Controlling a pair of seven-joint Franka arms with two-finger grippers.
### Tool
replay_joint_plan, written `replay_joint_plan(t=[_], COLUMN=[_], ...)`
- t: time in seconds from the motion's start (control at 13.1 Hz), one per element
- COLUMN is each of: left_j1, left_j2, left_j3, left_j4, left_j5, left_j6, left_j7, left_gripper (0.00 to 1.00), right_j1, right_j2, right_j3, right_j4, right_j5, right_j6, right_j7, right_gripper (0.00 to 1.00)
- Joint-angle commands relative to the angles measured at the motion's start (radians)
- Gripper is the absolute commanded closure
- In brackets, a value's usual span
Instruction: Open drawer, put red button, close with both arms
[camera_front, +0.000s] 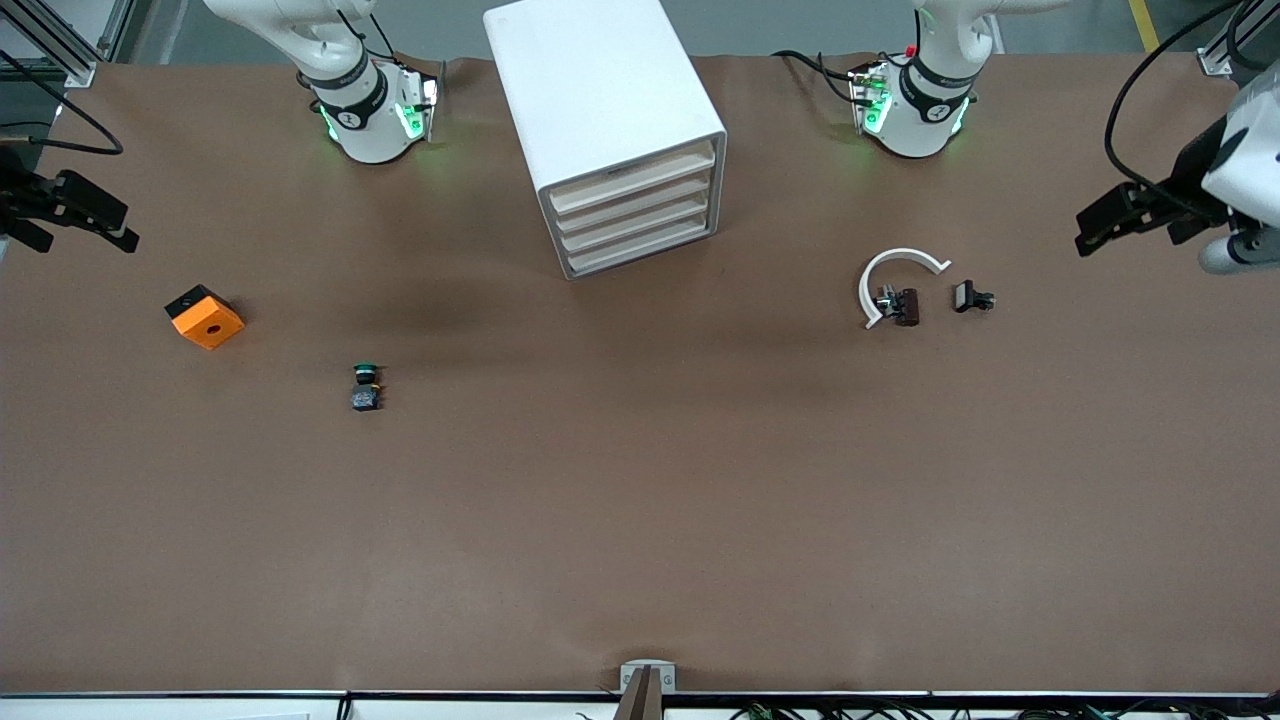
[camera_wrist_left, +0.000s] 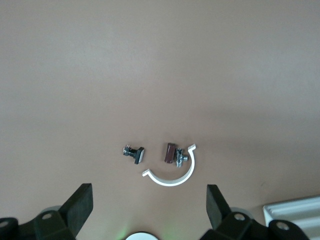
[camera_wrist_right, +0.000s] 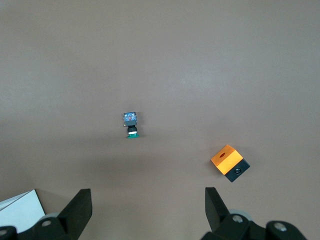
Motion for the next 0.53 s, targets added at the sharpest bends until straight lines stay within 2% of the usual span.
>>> replay_joint_plan(t=[0.0,0.08,0.23,0.38,0.46], left_j1=[-0.037,-0.035,-0.021,0.062,0.067], left_j2=[-0.132,-0.159,-0.177,-0.175,-0.175], left_j3=[0.045,0.045,0.030,-0.051,-0.059], left_j4=[-0.150,-0.190,-0.207,-0.206,-0.206], left_j5=[-0.032,-0.049,-0.061,-0.061,-0.061], left_j6=[0.007,0.018,0.022,0.022,0.024], left_j7=[0.059,0.059,0.059,0.059,0.059], left_gripper=[0.00,0.00,0.00,0.00,0.00], right_j1=[-0.011,-0.011,-0.011,-0.011,-0.013], right_j2=[0.015,0.016,0.018,0.018,0.018], right_j3=[0.003,0.003,0.003,0.003,0.003], right_j4=[0.033,0.033,0.033,0.034,0.033], right_j5=[0.015,0.015,0.015,0.015,0.015], right_j6=[-0.016,-0.016,-0.018,-0.016,-0.016], right_j7=[-0.014,-0.014,-0.014,-0.014,-0.014], right_gripper=[0.00,0.00,0.00,0.00,0.00])
